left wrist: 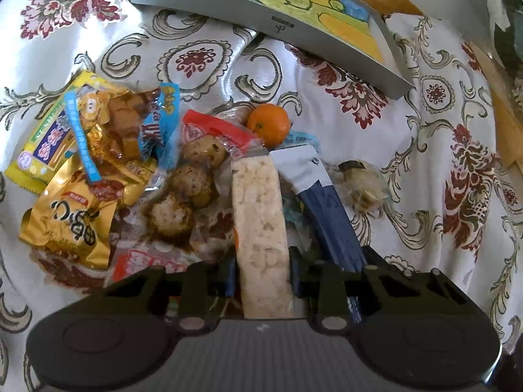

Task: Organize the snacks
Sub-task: 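Lift the rice bar with the left tool while the right tool lifts the blue packet, then lower the rice bar into the tray with the left tool while the right tool lowers the packet, then open both tools and withdraw them from the tray back over the snacks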

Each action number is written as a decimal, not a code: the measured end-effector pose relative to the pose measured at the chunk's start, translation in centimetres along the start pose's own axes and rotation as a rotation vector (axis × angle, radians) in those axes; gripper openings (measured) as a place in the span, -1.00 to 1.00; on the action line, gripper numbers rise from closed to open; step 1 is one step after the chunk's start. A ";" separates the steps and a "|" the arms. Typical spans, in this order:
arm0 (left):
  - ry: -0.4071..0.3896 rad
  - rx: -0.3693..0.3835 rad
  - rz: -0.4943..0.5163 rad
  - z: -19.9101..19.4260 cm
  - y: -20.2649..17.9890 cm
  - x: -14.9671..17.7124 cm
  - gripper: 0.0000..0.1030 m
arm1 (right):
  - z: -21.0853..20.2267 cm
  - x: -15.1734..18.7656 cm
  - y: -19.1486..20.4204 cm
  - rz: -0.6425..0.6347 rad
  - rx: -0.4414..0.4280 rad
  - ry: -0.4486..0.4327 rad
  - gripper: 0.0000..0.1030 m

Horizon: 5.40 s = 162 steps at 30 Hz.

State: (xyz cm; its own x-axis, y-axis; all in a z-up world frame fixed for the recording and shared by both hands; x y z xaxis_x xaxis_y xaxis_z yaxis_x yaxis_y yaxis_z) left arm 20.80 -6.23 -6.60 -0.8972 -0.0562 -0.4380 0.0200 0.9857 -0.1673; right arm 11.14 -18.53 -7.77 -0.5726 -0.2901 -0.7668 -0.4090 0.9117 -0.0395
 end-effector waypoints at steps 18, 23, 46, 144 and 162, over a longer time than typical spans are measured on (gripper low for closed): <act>-0.042 -0.031 0.002 -3.1 0.1 2.7 -0.37 | -1.2 -0.3 1.1 -0.059 0.023 -0.001 -0.42; -0.063 -0.031 0.000 -4.0 0.1 3.2 -0.38 | -1.8 -0.2 1.9 -0.123 0.048 -0.009 -0.42; -0.103 -0.005 -0.027 -6.3 1.1 4.2 -0.38 | -6.4 -0.9 1.3 0.031 -0.093 -0.094 -0.43; -0.593 -0.051 -0.062 -3.4 0.0 -18.8 0.99 | 4.5 -18.5 -14.3 0.023 0.140 -0.352 0.90; -0.707 -0.113 -0.049 -11.1 0.8 -9.3 0.99 | -5.7 -15.1 -9.9 0.035 0.125 -0.447 0.98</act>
State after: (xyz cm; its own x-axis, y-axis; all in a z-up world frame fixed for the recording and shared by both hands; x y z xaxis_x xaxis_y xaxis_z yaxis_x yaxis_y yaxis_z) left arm 24.31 -3.17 7.13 -0.3947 -0.1528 -0.9060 -0.0938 0.9876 -0.1257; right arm 19.79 -24.82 7.86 -0.2112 -0.1294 -0.9688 -0.2904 0.9547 -0.0642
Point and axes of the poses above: each gripper's, at about its wrist camera, not at the fingertips, and z roughly the way its jaws point, y to its left, x to its underside, the point moved 1 cm from there along z, roughly the way its jaws point, and after that the axes turned 14 degrees about -x, right-handed, at the moved point
